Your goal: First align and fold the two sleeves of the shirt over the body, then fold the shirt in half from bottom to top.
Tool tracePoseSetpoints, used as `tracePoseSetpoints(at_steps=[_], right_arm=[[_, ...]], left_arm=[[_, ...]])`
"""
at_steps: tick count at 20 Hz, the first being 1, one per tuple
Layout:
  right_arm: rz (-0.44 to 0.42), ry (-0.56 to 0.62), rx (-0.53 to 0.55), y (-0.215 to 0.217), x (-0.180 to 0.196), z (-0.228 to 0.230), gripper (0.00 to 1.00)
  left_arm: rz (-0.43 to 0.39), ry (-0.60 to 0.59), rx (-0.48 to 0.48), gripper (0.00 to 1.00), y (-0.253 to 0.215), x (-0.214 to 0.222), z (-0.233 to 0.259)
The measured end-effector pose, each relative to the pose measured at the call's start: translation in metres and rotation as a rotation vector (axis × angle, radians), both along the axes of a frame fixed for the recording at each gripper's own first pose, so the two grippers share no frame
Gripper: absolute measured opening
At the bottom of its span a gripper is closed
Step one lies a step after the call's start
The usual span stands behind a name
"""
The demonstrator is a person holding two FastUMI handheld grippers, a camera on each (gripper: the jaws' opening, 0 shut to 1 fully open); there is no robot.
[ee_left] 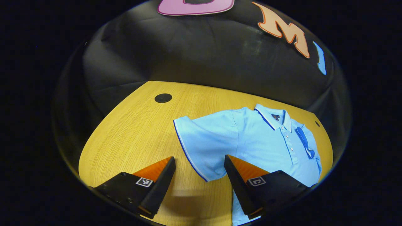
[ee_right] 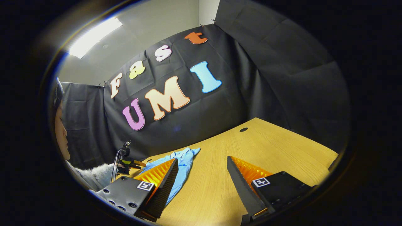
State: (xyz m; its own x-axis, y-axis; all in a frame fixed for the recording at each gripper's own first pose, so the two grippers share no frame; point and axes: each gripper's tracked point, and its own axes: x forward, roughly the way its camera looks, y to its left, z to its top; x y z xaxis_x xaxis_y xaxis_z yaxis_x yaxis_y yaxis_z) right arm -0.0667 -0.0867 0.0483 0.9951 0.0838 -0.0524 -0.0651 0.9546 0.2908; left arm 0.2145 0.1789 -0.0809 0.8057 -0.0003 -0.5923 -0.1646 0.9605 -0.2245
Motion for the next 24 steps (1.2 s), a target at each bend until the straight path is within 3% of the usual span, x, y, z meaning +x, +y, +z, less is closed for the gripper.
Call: tracePoseSetpoints(at_steps=[4,8,9,11,14,19,22,24], right_arm=[[-0.004,-0.008,-0.011,0.0,-0.001,0.004,0.97],[-0.002,-0.013,-0.006,0.0,-0.003,0.006,0.97],[-0.002,-0.012,-0.002,-0.001,-0.002,0.005,0.97],[-0.004,-0.006,0.0,-0.002,-0.002,0.003,0.97],[-0.007,0.006,0.001,-0.003,-0.001,-0.001,0.97],[0.001,0.014,0.003,-0.001,0.002,-0.004,0.97],[0.001,0.01,0.003,-0.001,-0.001,-0.002,0.97],[-0.002,0.007,0.001,-0.002,-0.002,-0.001,0.97]], left_arm=[[0.031,0.004,-0.031,0.92,0.007,0.011,-0.002],[0.068,0.044,0.029,0.84,0.014,0.01,-0.01],[0.074,0.056,0.048,0.71,0.017,0.009,-0.012],[0.081,0.056,0.061,0.53,0.017,0.011,-0.012],[0.082,0.059,0.07,0.5,0.016,0.013,-0.014],[0.055,0.058,0.07,0.23,0.005,0.019,-0.013],[0.065,0.053,0.06,0.0,0.006,0.018,-0.01],[0.077,0.047,0.054,0.0,0.005,0.018,-0.009]])
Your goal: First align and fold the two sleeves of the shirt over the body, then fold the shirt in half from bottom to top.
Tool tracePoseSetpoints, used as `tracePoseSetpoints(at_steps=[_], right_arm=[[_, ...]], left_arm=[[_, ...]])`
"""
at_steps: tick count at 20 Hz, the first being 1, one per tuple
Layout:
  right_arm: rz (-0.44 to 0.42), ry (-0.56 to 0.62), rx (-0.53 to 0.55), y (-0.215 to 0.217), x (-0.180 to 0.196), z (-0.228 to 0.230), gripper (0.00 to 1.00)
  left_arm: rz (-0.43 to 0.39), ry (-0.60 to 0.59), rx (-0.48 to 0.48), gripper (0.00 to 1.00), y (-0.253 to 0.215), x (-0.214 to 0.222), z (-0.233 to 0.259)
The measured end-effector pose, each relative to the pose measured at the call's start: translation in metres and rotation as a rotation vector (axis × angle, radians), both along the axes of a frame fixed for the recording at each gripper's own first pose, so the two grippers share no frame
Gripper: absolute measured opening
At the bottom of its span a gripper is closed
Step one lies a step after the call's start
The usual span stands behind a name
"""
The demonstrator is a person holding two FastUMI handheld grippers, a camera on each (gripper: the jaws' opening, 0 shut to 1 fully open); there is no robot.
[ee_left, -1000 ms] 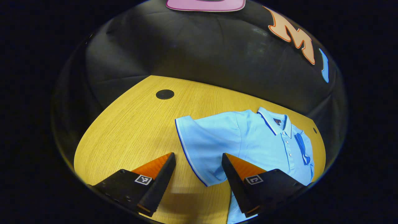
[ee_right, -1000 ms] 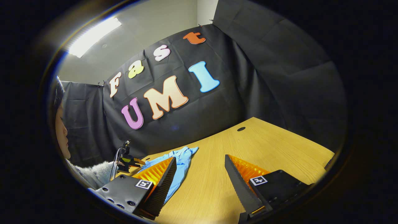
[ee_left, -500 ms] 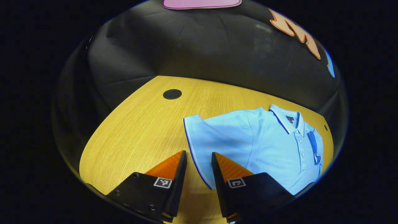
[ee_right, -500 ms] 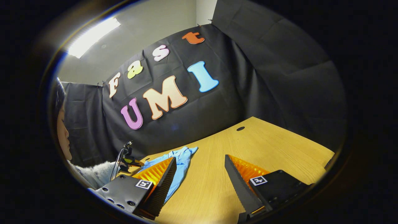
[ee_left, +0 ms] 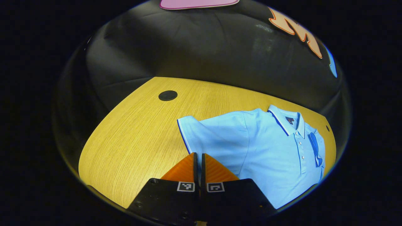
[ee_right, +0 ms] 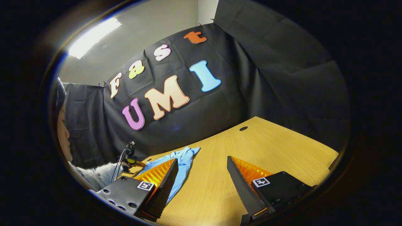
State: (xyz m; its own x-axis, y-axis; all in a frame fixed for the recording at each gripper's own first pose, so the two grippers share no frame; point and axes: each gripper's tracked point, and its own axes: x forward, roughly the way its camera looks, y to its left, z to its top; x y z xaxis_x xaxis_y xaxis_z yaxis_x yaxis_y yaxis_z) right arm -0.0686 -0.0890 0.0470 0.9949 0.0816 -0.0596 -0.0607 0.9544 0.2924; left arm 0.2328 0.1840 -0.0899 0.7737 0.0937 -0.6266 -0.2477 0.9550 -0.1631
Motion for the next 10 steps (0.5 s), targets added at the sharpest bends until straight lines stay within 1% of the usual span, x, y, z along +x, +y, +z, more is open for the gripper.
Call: tracePoseSetpoints(at_steps=[3,5,7,10], right_arm=[[-0.002,-0.004,0.004,0.0,0.0,0.002,0.97],[-0.001,0.0,0.004,0.0,0.001,0.0,0.97],[0.005,0.003,0.003,0.003,0.001,-0.001,0.97],[0.009,0.005,-0.007,0.005,0.0,-0.002,0.97]], left_arm=[[0.014,-0.021,-0.013,0.0,0.0,-0.001,0.008],[0.015,-0.054,0.003,0.0,-0.001,0.001,0.025],[-0.004,-0.085,0.023,0.0,-0.009,0.005,0.045],[-0.058,-0.125,0.034,0.0,-0.038,0.013,0.074]])
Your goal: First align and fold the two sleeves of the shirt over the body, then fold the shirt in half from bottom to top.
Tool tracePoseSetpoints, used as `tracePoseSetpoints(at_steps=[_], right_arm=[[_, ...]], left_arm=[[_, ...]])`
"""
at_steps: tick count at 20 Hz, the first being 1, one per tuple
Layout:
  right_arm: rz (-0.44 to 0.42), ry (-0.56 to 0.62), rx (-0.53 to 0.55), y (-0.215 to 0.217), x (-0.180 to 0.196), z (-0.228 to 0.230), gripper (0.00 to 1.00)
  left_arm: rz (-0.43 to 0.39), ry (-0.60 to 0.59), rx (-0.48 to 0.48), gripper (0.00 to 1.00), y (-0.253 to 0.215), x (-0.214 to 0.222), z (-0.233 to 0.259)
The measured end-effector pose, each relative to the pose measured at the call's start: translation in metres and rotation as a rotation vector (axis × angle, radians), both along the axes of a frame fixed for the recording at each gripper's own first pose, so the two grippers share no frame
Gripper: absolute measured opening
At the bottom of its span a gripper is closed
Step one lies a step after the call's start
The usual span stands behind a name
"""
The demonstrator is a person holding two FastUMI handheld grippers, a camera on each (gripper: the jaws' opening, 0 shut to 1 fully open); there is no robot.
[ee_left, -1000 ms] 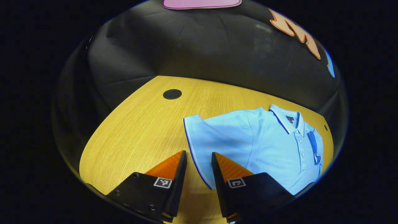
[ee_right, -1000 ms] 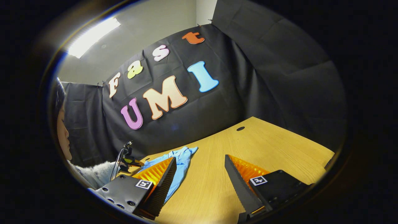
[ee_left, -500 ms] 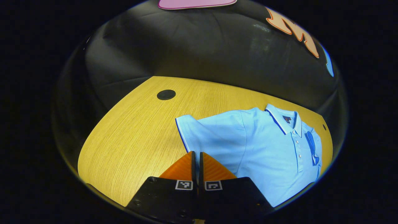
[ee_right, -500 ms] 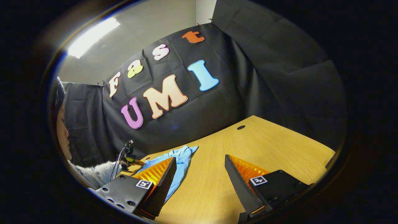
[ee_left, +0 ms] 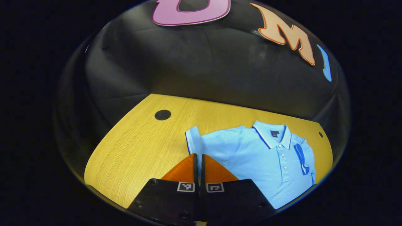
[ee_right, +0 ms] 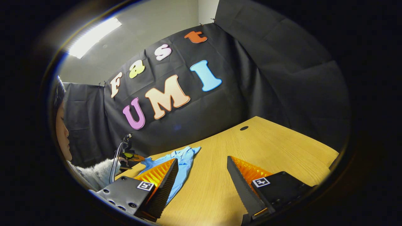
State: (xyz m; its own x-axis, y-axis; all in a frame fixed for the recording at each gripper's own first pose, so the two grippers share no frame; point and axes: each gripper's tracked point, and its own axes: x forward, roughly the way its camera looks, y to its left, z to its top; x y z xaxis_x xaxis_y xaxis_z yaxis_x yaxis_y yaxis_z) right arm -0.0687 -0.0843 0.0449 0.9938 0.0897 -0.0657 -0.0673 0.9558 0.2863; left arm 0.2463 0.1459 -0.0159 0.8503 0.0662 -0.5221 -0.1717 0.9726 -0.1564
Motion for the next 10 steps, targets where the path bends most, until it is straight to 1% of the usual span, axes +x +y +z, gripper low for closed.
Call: tracePoseSetpoints(at_steps=[4,7,10], right_arm=[[0.007,0.005,0.006,0.005,0.0,0.001,0.97],[0.016,0.016,0.003,0.01,0.001,-0.003,0.98],[0.035,0.031,-0.003,0.02,0.003,-0.008,0.98]], left_arm=[[-0.09,-0.023,0.055,0.0,-0.049,0.015,0.016],[-0.157,-0.011,0.063,0.0,-0.092,0.022,0.008],[-0.198,0.011,0.067,0.0,-0.124,0.026,-0.002]])
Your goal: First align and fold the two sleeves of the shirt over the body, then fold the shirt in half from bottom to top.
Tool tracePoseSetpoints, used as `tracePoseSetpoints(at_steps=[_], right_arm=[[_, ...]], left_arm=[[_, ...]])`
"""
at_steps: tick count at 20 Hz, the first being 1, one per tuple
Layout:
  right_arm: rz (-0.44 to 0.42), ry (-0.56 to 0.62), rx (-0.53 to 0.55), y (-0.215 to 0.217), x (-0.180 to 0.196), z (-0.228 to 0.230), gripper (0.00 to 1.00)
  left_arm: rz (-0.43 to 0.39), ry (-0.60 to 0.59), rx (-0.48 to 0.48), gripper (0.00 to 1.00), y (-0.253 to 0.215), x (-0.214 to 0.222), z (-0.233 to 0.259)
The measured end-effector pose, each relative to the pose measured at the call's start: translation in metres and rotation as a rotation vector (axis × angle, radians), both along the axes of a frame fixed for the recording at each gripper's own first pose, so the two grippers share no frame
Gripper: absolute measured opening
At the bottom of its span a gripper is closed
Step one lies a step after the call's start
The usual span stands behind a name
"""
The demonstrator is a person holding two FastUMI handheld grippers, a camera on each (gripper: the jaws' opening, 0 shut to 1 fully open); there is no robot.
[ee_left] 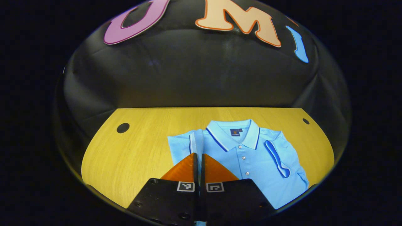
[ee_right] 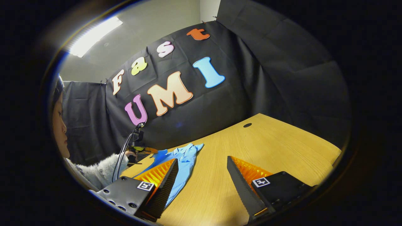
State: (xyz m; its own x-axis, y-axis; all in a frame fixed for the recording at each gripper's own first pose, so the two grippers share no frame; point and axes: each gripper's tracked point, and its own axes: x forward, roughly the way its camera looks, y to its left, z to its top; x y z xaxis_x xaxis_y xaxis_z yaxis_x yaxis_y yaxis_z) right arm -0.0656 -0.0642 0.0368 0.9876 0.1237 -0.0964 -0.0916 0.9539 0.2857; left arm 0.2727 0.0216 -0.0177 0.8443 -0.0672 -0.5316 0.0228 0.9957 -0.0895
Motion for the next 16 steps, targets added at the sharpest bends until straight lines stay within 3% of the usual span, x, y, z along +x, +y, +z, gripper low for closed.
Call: tracePoseSetpoints(at_steps=[6,8,12,16], right_arm=[[0.059,0.032,-0.023,0.035,0.005,-0.012,0.98],[0.084,0.038,-0.051,0.05,0.005,-0.016,0.97],[0.132,0.057,-0.112,0.082,-0.002,-0.026,0.97],[0.186,0.108,-0.131,0.114,-0.014,-0.046,0.97]], left_arm=[[-0.085,0.051,-0.089,0.0,-0.054,-0.007,-0.012],[-0.095,0.068,-0.148,0.12,-0.061,-0.019,-0.011],[-0.093,0.047,-0.189,0.99,-0.049,-0.053,0.003],[-0.096,0.006,-0.193,0.97,-0.023,-0.121,0.015]])
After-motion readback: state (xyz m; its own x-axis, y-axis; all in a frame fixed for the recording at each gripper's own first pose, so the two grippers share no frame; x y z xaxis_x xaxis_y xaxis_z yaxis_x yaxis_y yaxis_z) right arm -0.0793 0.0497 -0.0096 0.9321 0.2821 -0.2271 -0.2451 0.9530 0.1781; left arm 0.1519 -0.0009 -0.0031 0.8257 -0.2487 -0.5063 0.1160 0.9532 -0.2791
